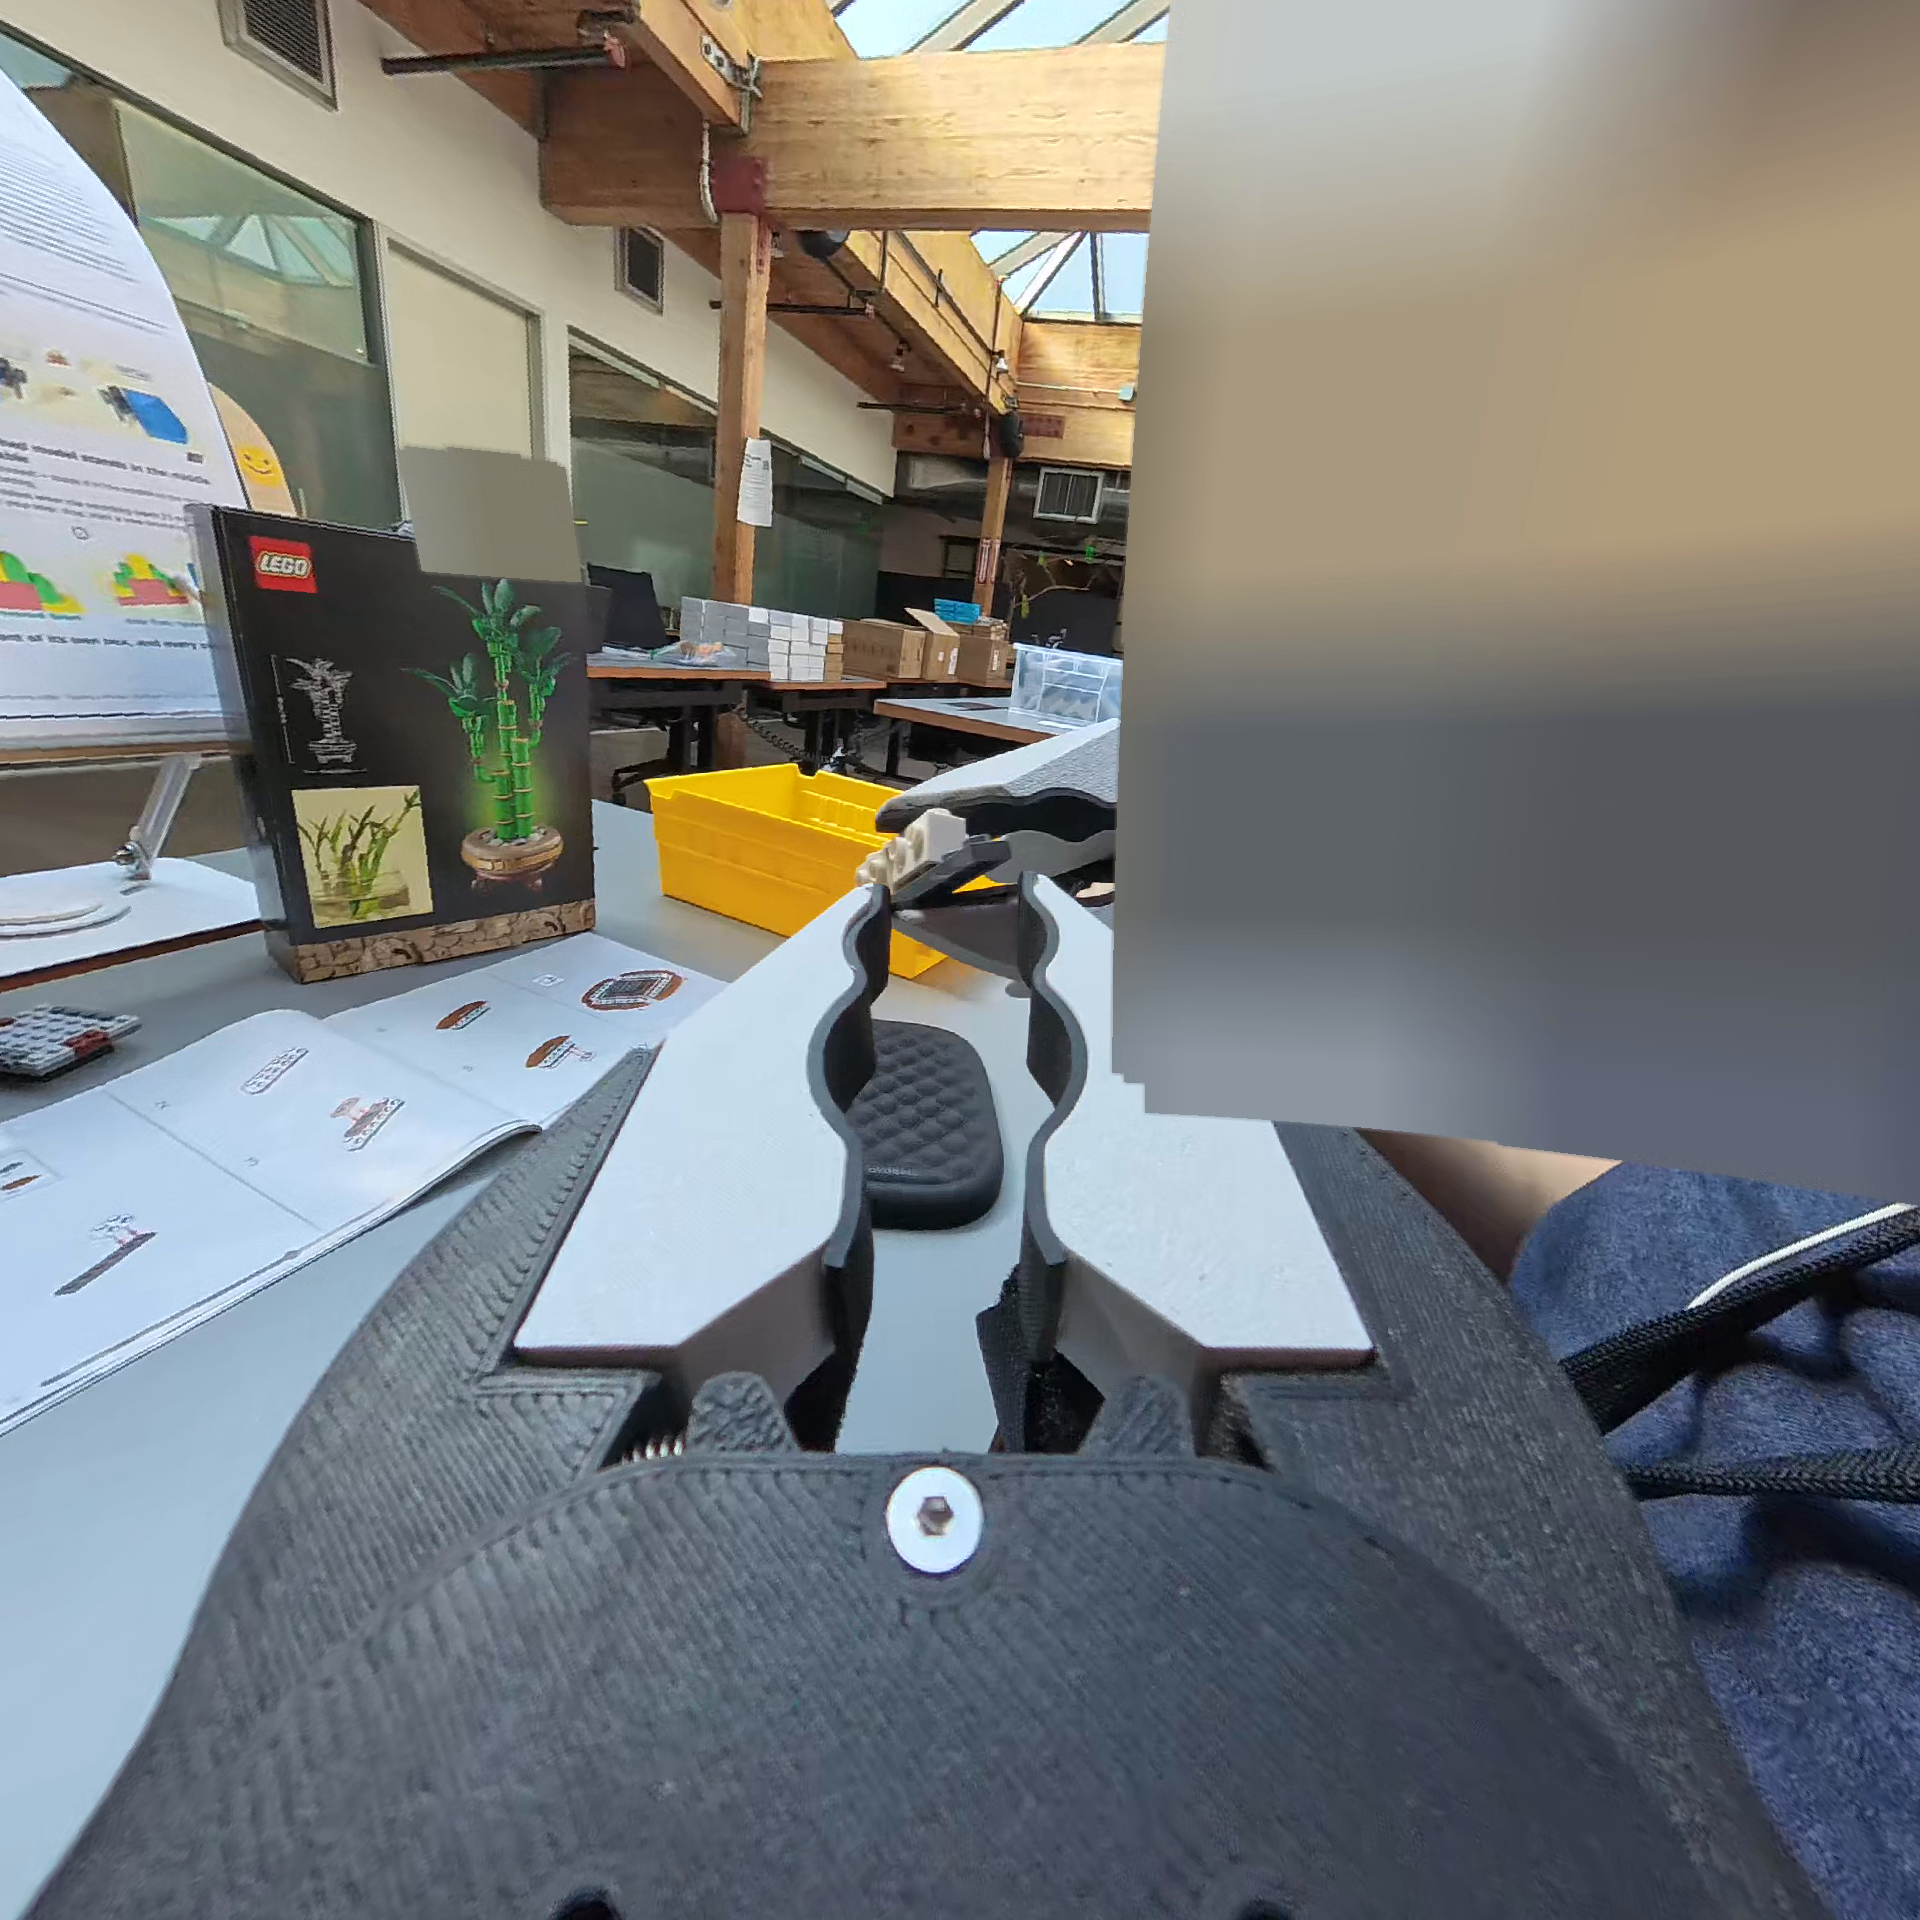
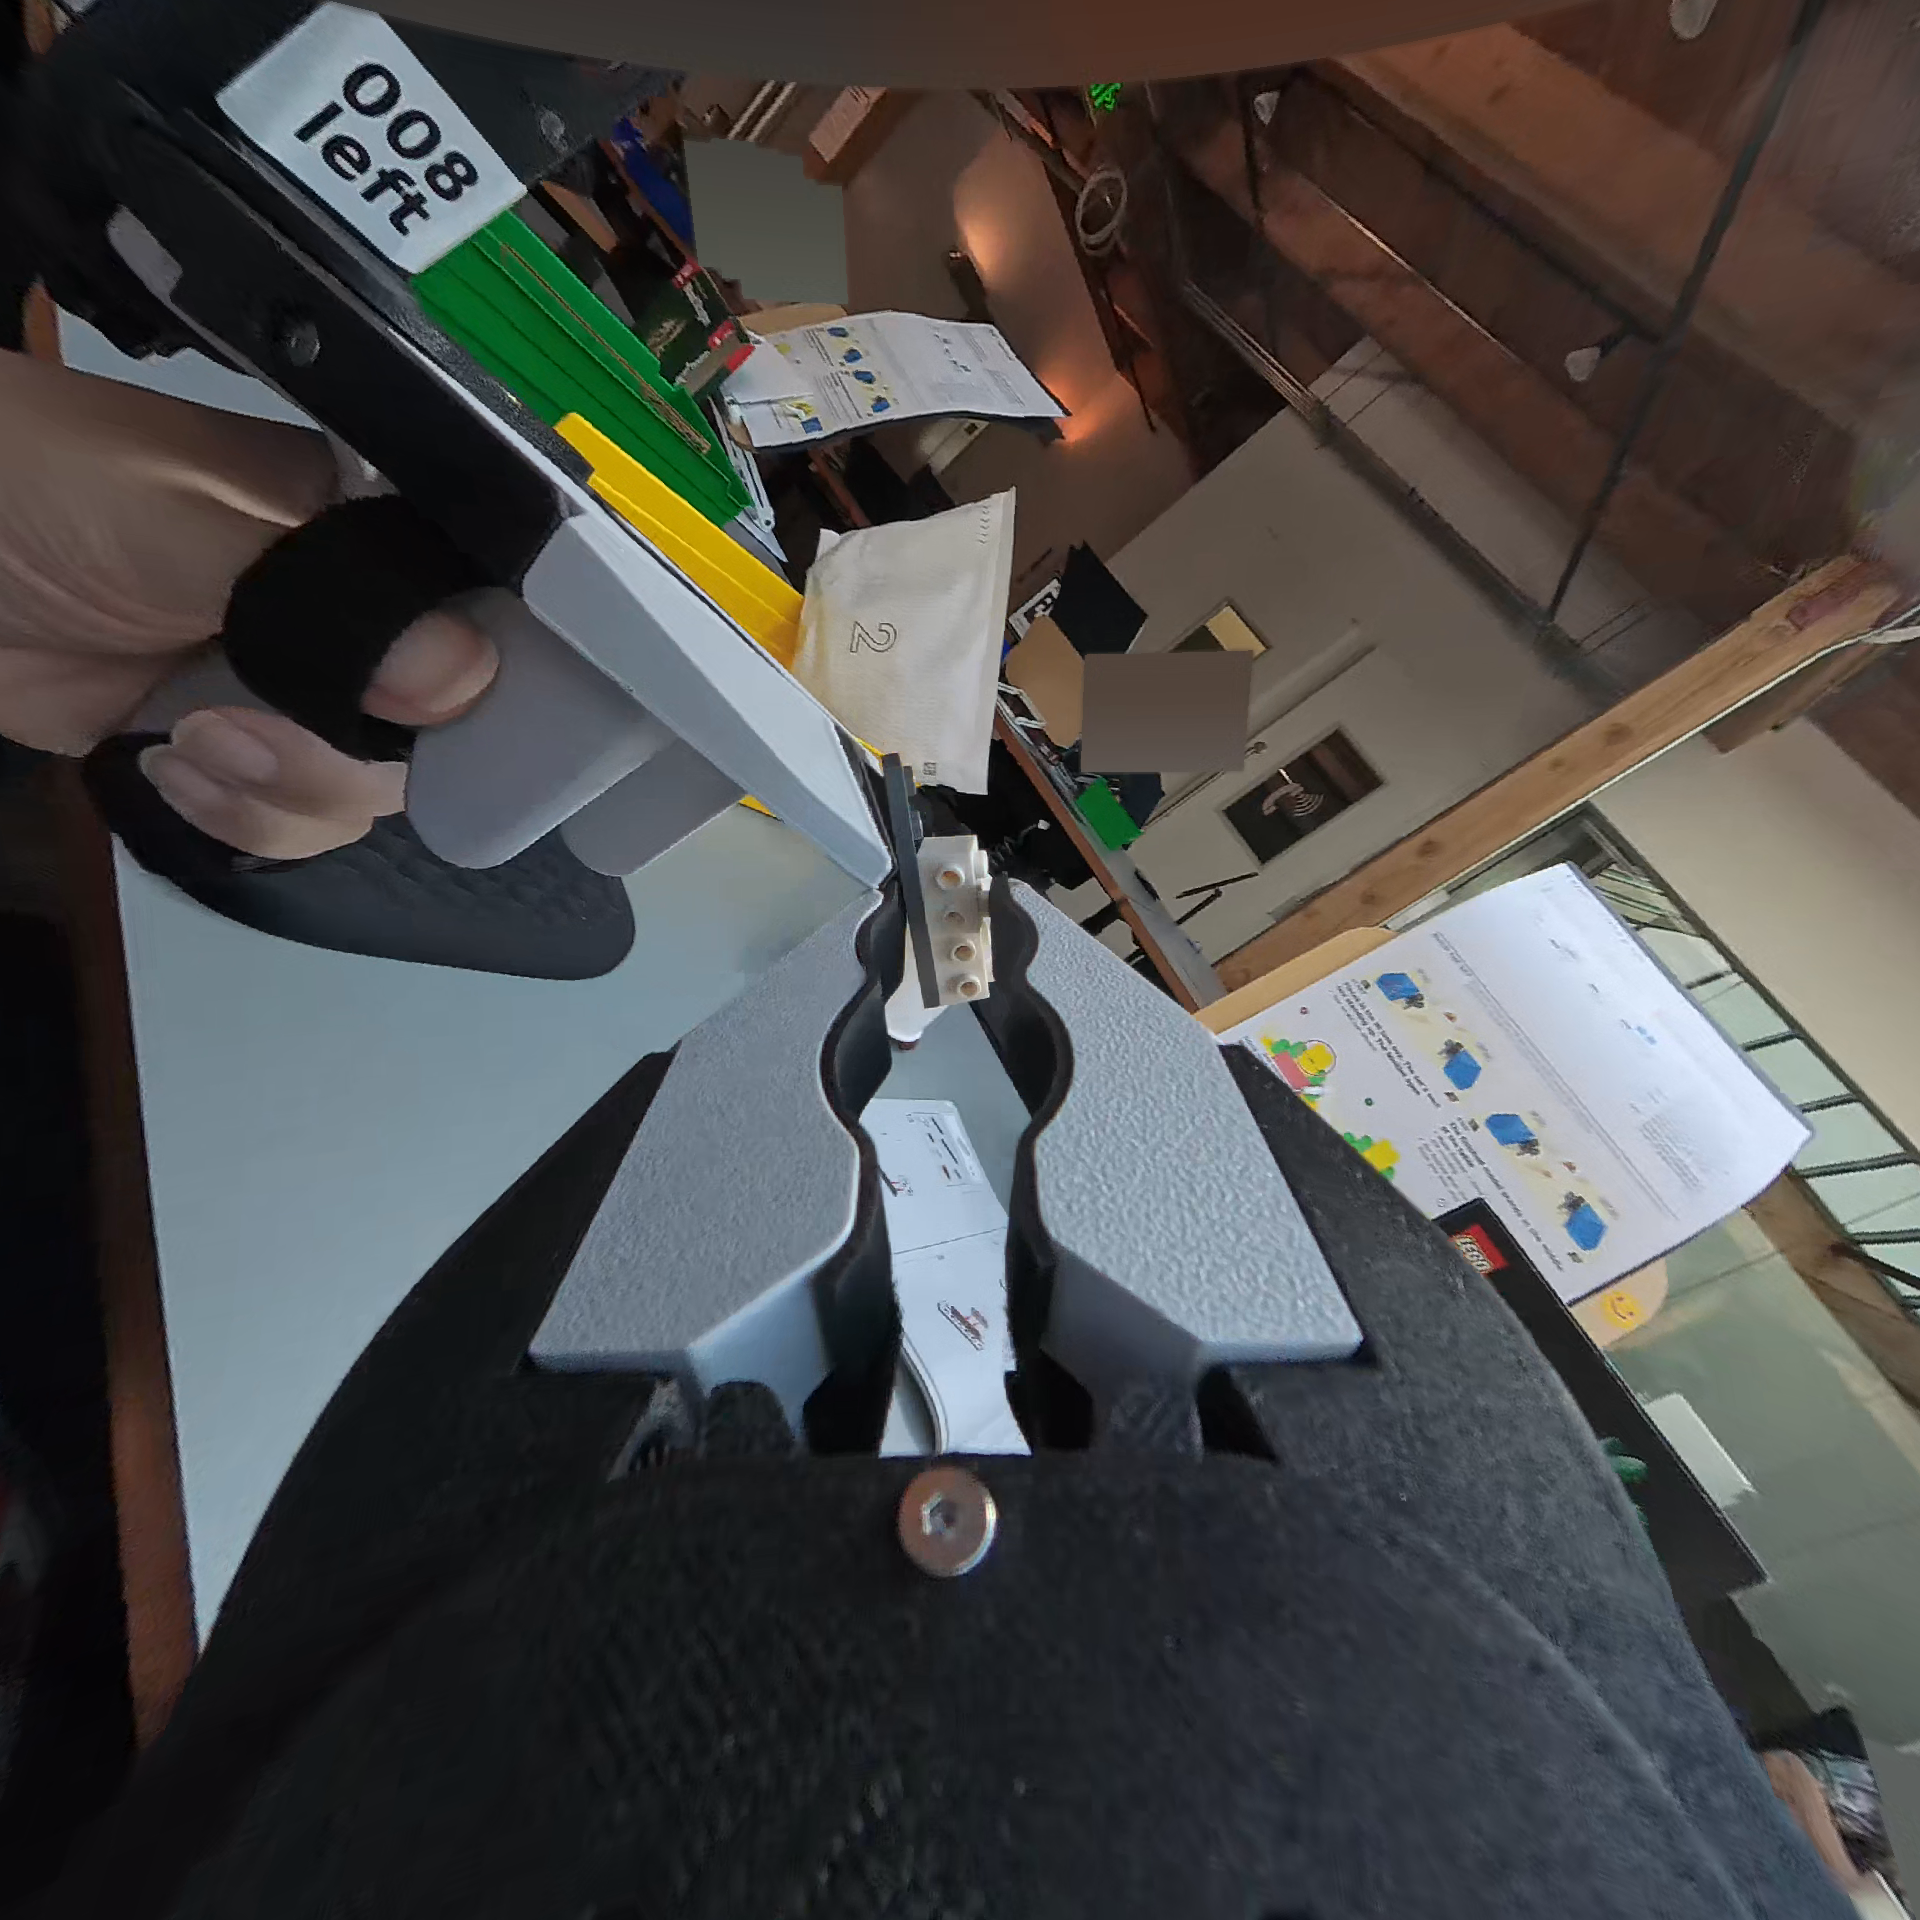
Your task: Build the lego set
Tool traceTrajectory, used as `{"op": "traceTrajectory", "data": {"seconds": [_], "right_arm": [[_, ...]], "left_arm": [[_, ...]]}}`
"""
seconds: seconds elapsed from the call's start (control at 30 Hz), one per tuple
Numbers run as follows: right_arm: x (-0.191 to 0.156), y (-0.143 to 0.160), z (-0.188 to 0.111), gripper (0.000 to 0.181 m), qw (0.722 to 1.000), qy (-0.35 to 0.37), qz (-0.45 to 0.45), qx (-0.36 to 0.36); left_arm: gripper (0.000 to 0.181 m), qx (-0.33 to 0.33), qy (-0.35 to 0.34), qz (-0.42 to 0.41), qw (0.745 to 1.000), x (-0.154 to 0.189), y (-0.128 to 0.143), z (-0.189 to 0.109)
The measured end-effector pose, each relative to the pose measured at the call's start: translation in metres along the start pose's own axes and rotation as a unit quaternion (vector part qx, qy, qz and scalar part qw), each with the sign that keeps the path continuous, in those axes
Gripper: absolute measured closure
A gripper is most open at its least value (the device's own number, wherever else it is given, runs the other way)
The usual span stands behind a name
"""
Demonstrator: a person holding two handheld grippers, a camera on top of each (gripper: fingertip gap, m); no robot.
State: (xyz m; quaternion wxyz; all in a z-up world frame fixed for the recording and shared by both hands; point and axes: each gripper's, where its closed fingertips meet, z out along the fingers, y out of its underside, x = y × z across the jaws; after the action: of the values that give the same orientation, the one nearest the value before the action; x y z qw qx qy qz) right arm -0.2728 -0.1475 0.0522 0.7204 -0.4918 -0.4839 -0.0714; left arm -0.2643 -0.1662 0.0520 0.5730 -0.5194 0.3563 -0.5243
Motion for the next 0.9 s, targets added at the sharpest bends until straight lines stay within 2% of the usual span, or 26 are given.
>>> {"op": "traceTrajectory", "data": {"seconds": [0.2, 0.3, 0.67, 0.9], "right_arm": [[0.003, -0.001, 0.001, 0.167, 0.999, 0.029, -0.026, 0.001], [0.001, -0.002, 0.001, 0.167, 0.999, 0.025, -0.028, 0.003], [-0.004, 0.002, 0.009, 0.167, 1.000, 0.019, 0.005, -0.012], [-0.006, -0.001, 0.009, 0.167, 0.999, 0.017, 0.041, 0.003]], "left_arm": [[0.164, 0.018, -0.005, -0.006, 1.000, -0.003, -0.004, 0.003], [0.175, 0.025, -0.015, 0.001, 1.000, -0.007, -0.005, 0.001], [0.172, 0.036, -0.030, -0.006, 0.999, -0.012, -0.001, 0.001], [0.174, 0.064, -0.020, -0.017, 0.998, -0.013, -0.004, -0.002]]}}
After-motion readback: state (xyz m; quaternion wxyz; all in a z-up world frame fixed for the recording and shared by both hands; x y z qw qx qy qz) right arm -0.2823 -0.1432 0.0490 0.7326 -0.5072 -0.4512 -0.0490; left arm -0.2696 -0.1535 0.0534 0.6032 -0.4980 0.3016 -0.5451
